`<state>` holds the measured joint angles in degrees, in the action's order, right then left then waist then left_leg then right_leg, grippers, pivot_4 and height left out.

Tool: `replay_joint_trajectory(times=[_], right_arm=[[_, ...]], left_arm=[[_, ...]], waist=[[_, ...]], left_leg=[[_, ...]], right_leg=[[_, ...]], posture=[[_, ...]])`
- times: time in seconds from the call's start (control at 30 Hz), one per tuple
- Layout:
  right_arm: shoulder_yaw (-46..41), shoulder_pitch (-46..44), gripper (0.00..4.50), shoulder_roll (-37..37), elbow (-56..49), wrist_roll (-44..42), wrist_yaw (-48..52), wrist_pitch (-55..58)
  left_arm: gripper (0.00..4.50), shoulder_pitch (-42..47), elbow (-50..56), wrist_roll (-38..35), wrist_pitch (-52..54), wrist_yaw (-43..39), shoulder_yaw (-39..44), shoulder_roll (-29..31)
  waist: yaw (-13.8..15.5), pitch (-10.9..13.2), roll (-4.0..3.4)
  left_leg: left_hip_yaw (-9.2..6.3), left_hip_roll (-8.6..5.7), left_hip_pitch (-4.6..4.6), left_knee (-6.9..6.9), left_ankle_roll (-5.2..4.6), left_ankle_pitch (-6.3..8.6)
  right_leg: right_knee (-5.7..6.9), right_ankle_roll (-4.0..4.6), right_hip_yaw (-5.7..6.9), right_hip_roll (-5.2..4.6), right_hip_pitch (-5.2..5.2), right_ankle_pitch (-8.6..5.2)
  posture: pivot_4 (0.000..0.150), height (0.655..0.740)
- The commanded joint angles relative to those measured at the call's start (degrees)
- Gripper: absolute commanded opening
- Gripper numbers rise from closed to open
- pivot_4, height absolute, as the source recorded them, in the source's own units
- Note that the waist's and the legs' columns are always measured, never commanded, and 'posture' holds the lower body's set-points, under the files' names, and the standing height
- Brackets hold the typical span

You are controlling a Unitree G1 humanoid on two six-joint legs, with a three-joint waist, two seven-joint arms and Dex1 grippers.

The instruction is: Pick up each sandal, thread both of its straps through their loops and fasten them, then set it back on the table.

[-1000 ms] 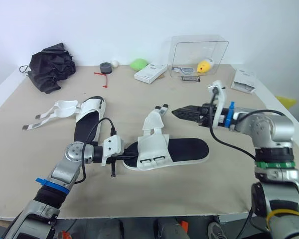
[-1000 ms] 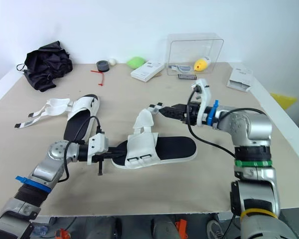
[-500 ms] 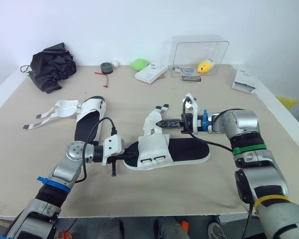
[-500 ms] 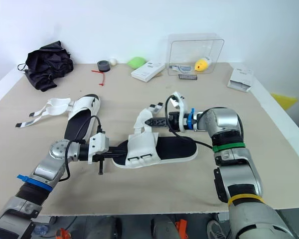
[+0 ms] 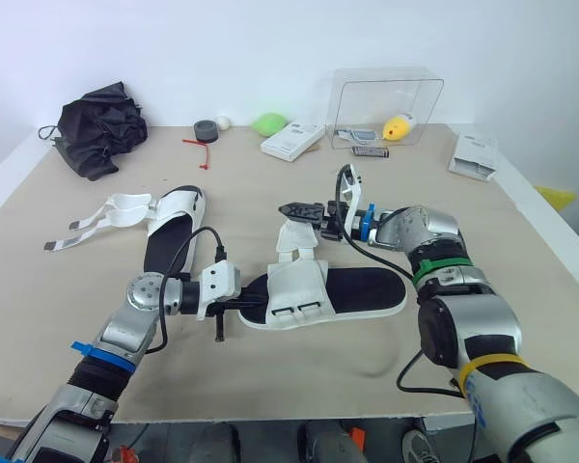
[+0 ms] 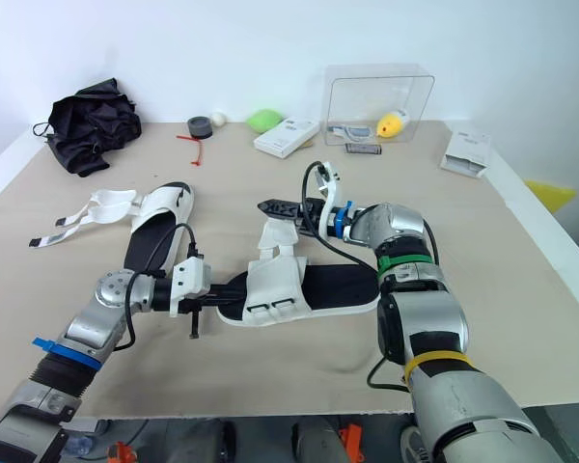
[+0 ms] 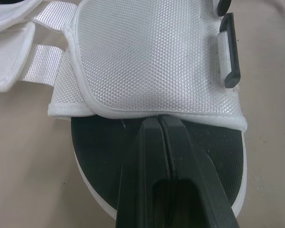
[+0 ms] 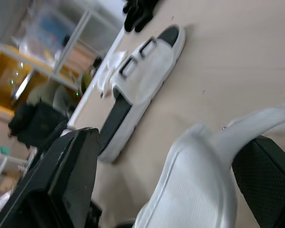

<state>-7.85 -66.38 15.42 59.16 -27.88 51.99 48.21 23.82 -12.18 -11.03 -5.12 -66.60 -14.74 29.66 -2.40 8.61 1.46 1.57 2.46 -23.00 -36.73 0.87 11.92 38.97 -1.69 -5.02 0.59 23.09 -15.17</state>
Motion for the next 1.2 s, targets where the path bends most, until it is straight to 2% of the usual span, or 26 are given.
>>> replay_joint_trajectory(times=[0.03, 0.7, 0.83, 1.0, 1.07, 1.2], right_arm=[[-3.4, -2.5, 4.44, -1.2, 2.2, -0.4, -1.3, -3.3], [-5.1, -4.2, 4.44, -2.0, 6.8, 4.5, -4.2, -13.2], [-5.9, -3.8, 3.28, -2.2, 6.7, 4.7, -5.1, -15.7], [-7.1, -3.7, 0.83, -2.5, 6.8, 4.3, -5.8, -17.0], [-7.4, -3.7, 0.09, -2.7, 6.8, 4.5, -6.1, -17.1], [-7.2, -3.4, 0.09, -2.9, 5.7, 4.6, -5.0, -17.5]], left_arm=[[0.0, -2.7, -2.5, 4.2, 3.0, 0.7, -3.0, 0.5], [0.0, -5.4, 1.3, 3.7, 4.9, 1.6, -2.7, 0.9], [0.0, -5.8, 2.2, 3.6, 5.3, 1.7, -2.9, 1.1], [0.0, -6.1, 3.1, 3.5, 6.0, 1.6, -3.0, 1.2], [0.0, -6.2, 3.4, 3.5, 6.2, 1.6, -3.0, 1.2], [0.0, -6.3, 3.9, 3.3, 7.0, 1.4, -3.0, 1.1]], waist=[[0.0, 0.0, 0.0], [-0.2, 0.0, -0.01], [-0.2, 0.0, -0.02], [-0.2, 0.0, -0.02], [-0.2, 0.0, -0.02], [-0.2, 0.0, -0.02]], left_leg=[[0.0, 0.0, 0.0, 0.0, 0.0, 0.0], [0.03, 0.02, -0.07, 0.14, 0.0, 0.0], [0.02, 0.05, -0.1, 0.18, 0.0, 0.0], [0.02, 0.07, -0.11, 0.21, 0.0, 0.0], [0.02, 0.08, -0.11, 0.24, 0.0, 0.01], [0.02, 0.08, -0.13, 0.28, -0.01, 0.01]], right_leg=[[0.0, 0.0, 0.01, 0.0, 0.0, 0.0], [-0.02, 0.04, -0.05, 0.0, 0.13, -0.04], [-0.05, 0.02, -0.04, -0.01, 0.15, -0.06], [-0.1, 0.02, -0.04, -0.01, 0.15, -0.06], [-0.13, 0.02, -0.04, -0.01, 0.15, -0.06], [-0.18, 0.04, -0.04, -0.01, 0.16, -0.08]], posture=[[0.15, 0.74], [0.15, 0.74], [0.15, 0.74], [0.15, 0.74], [0.15, 0.74], [0.15, 0.74]])
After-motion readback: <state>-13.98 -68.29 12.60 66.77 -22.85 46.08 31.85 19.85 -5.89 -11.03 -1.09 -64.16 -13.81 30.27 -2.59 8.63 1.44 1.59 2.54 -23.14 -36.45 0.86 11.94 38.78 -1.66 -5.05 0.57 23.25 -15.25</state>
